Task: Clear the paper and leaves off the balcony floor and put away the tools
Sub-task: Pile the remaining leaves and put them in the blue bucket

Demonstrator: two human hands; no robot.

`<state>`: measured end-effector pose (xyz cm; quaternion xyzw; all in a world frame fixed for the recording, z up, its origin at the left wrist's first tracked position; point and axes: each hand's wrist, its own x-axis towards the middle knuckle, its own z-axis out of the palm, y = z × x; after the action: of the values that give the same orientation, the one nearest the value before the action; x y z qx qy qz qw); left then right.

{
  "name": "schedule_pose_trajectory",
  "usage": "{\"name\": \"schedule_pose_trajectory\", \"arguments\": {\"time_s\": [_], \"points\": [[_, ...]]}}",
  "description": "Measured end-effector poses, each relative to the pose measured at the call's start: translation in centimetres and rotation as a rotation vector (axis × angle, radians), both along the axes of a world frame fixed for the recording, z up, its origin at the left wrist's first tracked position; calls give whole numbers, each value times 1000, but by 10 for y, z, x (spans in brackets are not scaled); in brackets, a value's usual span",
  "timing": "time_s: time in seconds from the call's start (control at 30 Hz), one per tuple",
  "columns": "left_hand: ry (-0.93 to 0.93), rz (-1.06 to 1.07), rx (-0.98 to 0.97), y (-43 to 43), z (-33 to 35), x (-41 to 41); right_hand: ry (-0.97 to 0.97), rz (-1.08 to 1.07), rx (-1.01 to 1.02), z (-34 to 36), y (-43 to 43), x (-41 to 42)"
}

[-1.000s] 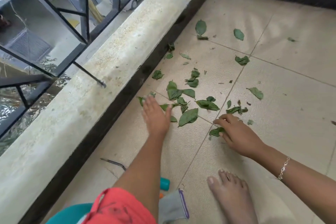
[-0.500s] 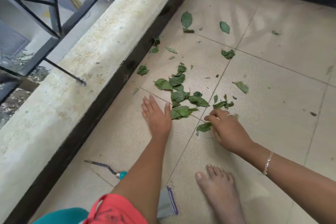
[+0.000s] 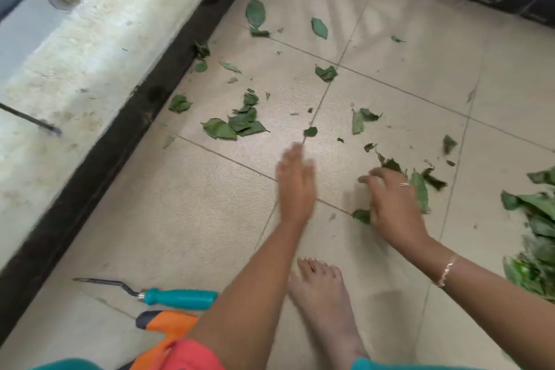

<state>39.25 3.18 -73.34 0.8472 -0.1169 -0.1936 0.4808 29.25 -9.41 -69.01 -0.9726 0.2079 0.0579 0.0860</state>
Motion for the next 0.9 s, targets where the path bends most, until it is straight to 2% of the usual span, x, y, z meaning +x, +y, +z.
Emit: {"name": "schedule_pose_trajectory", "arguments": {"time_s": [0.13,0.2,0.3,0.43,0.47,0.53,0.6,0.63,0.73,0.83,0.9], "points": [[-110,66,259,56,-9,48,175,576,-61,-18,43,-2],[-159,93,336,74,-9,68,263,675,-78,-30,37,-10],[-190,149,414,88,-7,101,306,514,-191,-37,-3,-37],[-145,133,450,68,-4,116,477,23,-182,-19,-60,-76],[-125,74,363,53,-1,107,483,-84,-158,-13,-61,-80],[-51,-109,122,20,14,72,352,-112,-199,-7,-49,-74],[8,-300,11,-6,28,35,257,8,-219,-5,-21,-55],[24,-320,5,-11,31,24,217,114,-184,-6,-3,-43],[81,-91,29,5,23,24,63,508,-92,-11,48,-8],[30,13,220,43,13,20,205,782,-53,-22,75,4],[27,63,321,56,11,4,265,799,-68,-29,66,-8]]}}
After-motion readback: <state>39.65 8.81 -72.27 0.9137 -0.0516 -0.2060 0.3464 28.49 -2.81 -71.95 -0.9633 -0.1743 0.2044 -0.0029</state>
